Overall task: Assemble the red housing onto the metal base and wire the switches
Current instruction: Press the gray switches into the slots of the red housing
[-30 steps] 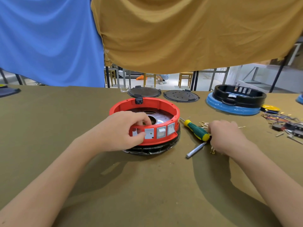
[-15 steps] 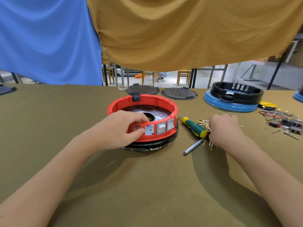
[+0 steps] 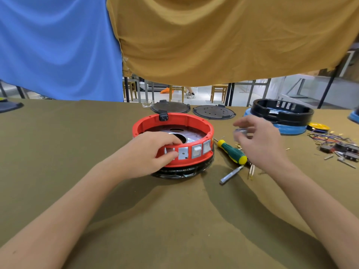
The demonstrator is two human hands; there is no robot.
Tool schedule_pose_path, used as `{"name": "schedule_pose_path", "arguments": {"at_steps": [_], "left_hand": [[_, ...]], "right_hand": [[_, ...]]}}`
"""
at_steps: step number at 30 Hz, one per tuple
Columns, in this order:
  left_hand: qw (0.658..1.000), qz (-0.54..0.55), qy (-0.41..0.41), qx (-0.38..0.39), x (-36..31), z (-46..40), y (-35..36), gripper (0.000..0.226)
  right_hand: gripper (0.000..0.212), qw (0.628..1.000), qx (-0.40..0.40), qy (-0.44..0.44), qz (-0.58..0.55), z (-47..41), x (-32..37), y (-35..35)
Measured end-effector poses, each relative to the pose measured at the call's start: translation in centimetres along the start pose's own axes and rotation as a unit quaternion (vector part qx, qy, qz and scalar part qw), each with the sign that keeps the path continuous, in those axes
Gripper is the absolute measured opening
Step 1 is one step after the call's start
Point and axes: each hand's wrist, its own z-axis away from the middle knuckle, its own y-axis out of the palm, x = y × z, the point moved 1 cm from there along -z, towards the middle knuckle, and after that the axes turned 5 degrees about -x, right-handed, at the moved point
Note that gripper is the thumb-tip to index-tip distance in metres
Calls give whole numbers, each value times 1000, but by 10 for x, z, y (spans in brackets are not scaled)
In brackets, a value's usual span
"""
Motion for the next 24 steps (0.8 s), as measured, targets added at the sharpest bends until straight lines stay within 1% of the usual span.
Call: {"name": "schedule_pose_path", "arguments": {"at_steps": [2,3,5,7,10,12,16,19,22,24], "left_hand": [[1000,-8,-3,-10,0,0,0,23],[1000,-14,-6,-15,0,0,0,21],[999,-18,-18,-21,1,0,-1,17],[999,-17,-26,-22,1,0,-1,17],[999,-14,-28,-22,-1,0,-1,16],[999,-10,-28,-22,-1,0,0,14],[999,-9,-27,-20,0,0,1,16],[999,-5,-27,-16,0,0,1,16],[1000,-3,-24,-18,0,-1,2,17],[1000,-4,-20,-22,0,-1,2,17]], "right_hand": [[19,988,17,29,-153,5,10,3],[18,977,29,46,-208,8,13,4],[19,953,61,82,-284,13,15,8],[20,916,108,122,-366,17,17,11],[23,853,160,154,-473,24,21,17],[24,827,177,168,-506,26,23,20],[22,817,175,176,-520,26,22,21],[22,801,181,181,-541,28,23,23],[26,776,204,201,-561,29,23,25],[33,753,227,200,-585,29,23,24]]}}
